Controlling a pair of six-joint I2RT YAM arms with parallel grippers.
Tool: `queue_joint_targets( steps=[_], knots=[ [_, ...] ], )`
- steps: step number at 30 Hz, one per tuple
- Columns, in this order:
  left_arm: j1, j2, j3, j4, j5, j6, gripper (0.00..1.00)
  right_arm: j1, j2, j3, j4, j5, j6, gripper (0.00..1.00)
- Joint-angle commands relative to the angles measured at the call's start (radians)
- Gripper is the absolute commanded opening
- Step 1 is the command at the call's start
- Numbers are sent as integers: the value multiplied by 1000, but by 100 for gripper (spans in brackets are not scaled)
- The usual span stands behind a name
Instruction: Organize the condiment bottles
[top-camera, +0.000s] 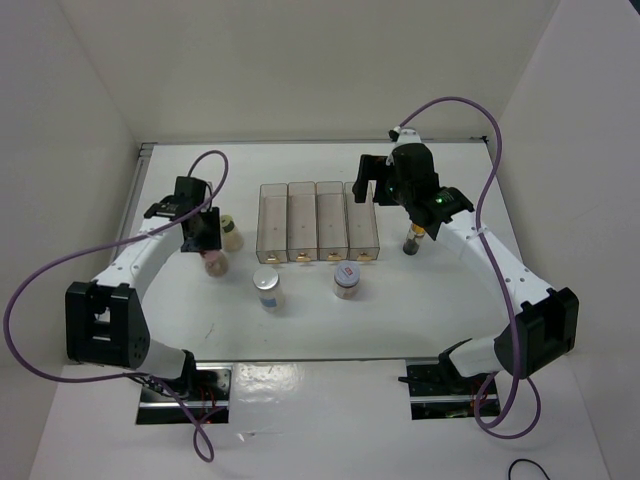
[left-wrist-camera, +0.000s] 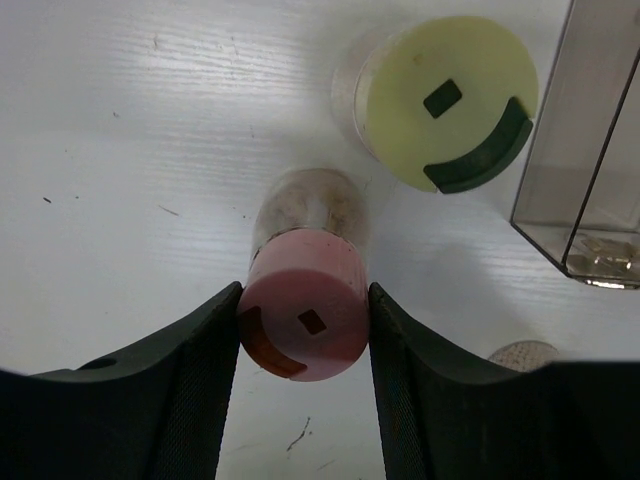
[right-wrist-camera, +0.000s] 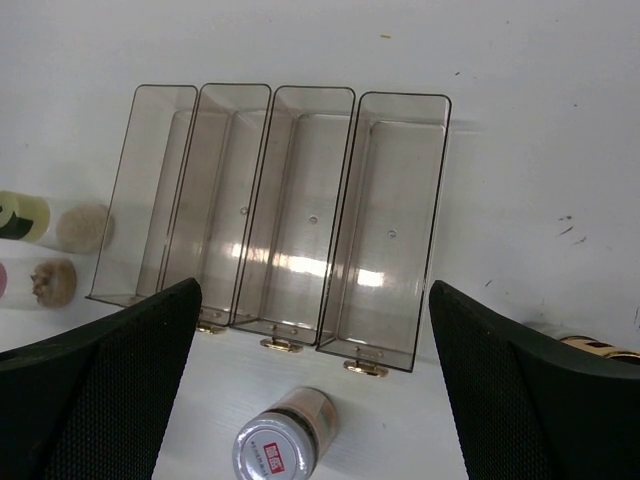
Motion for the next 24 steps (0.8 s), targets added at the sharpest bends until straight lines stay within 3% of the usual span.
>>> queue_joint_targets(
  steps=[1,7,13,16,24],
  knots=[
    [-4,-69,28,-67,28,-30,23,10,-28,55,1,19,-8,99],
    [-4,-208,228,-227,77,8,19,10,-28,75,1,10,-8,99],
    [-28,-140,483,-342,258,46,19,10,-19,106,-11,19,-8,99],
    [-58,-109,594,-320,249,28,19,10,-19,106,-20,31,-8,99],
    [-136,81,705,-208,232,37,23,10,37,150,-31,82,-17,99]
  ],
)
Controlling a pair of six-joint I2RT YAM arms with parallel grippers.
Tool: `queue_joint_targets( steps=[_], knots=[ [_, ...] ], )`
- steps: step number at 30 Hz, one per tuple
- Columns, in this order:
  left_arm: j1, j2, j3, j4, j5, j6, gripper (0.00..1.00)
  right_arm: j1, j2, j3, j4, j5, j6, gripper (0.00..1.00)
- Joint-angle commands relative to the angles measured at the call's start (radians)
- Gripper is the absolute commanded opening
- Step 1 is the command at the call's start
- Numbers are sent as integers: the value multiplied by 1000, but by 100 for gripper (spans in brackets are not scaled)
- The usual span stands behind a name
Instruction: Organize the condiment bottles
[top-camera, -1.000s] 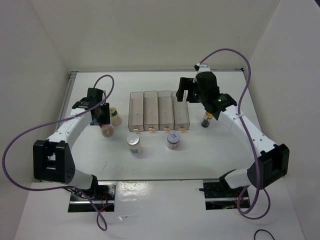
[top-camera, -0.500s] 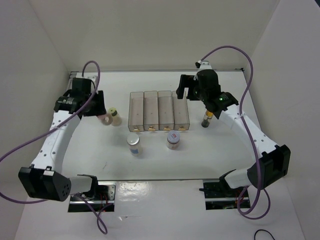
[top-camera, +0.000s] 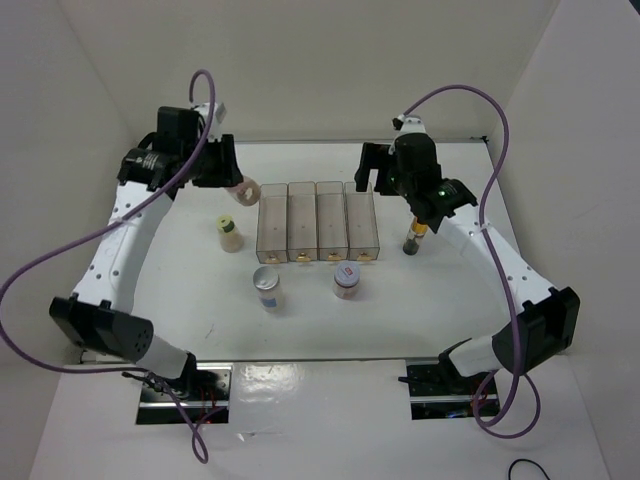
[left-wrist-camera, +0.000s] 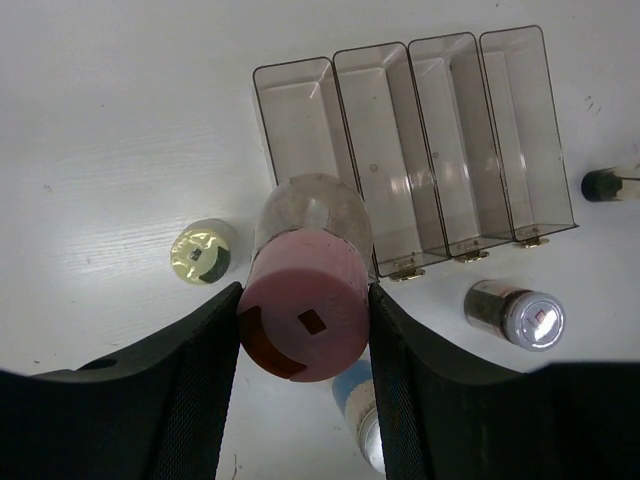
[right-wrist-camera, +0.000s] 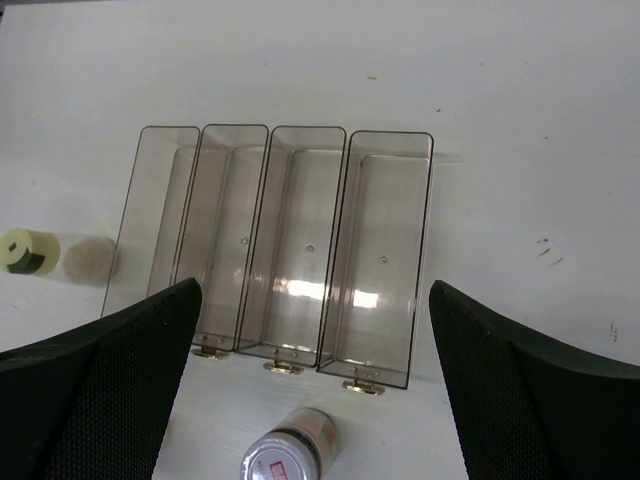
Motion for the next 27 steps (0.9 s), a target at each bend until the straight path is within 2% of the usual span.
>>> queue_joint_targets(
  steps=[1,9,24,27],
  knots=[
    [-38,98,46,67,-6,23,23,10,43,84,-10,35,-16,99],
    [-82,252,94,115,-123,43,23,-100,34,47,39,-81,11,99],
    [-122,404,127,180,-141,52,23,-141,54,9,57,-91,2,99],
    [-122,424,127,180,-141,52,25,-150,45,0,57,-101,2,99]
  ],
)
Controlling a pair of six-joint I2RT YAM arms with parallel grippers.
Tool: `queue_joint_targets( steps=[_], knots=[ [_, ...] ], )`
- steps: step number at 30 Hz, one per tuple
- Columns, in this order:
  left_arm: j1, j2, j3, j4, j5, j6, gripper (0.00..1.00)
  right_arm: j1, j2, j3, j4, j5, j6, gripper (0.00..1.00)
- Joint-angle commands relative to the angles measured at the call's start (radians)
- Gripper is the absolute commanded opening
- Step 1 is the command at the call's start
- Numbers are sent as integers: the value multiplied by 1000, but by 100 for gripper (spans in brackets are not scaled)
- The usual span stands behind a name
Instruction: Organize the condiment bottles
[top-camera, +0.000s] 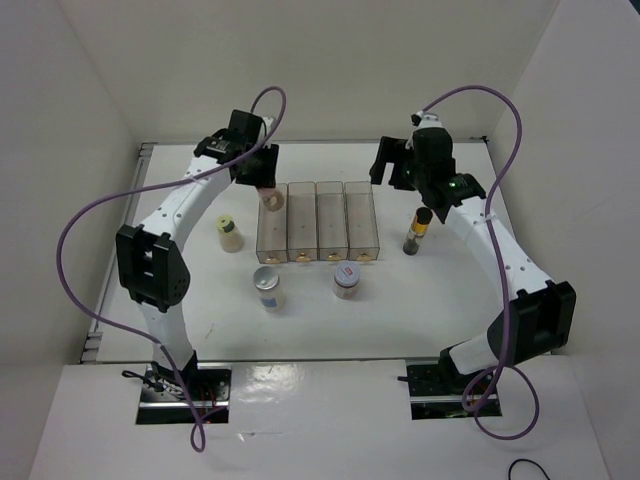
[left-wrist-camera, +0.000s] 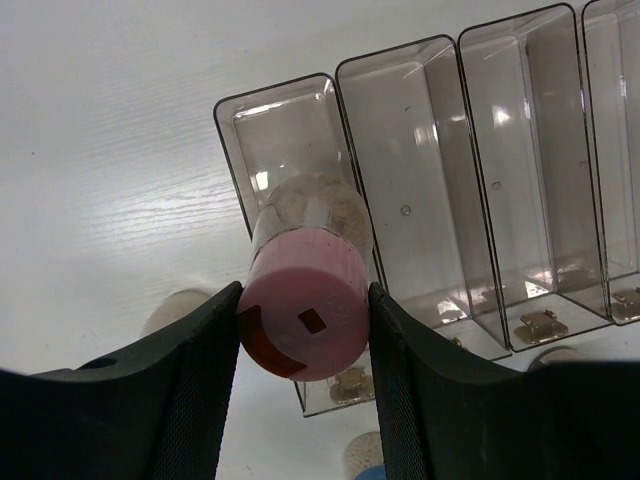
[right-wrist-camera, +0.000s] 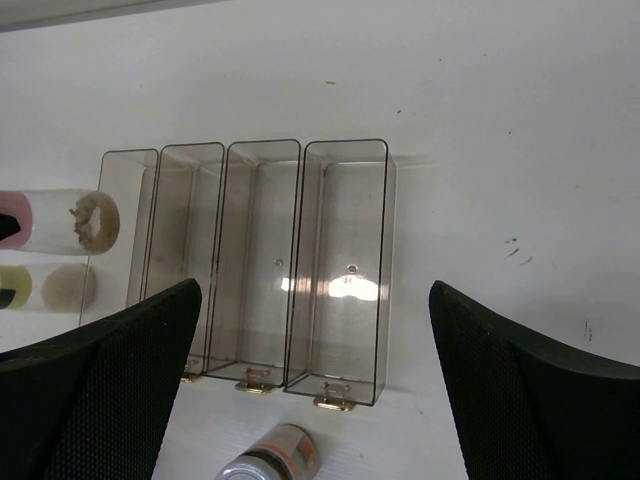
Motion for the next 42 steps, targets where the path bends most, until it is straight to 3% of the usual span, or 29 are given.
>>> queue_joint_targets(
  steps=[1,15,21,28,33,39,40,42],
  knots=[
    [-2,22,26,41,-13,24,25,-11,-11,-19,44,-14,-12,99],
    [-11,108,37,50,-42,15,25,-39,-11,-46,62,-42,-22,99],
    [-31,153,46,50,-61,15,32,-59,-2,-46,62,-60,-22,99],
    [-54,194,55,59,-97,4,33,-108,7,-55,71,-83,-31,99],
    [-54,205,64,59,-107,4,45,-108,16,-55,80,-93,-31,99],
    [-63,193,64,59,-137,-5,81,-108,16,-55,80,-111,-40,99],
    [-63,168,64,50,-146,-14,91,-108,16,-55,80,-120,-40,99],
    [-63,141,64,50,-147,-14,95,-108,16,-55,80,-120,-40,99]
  ],
)
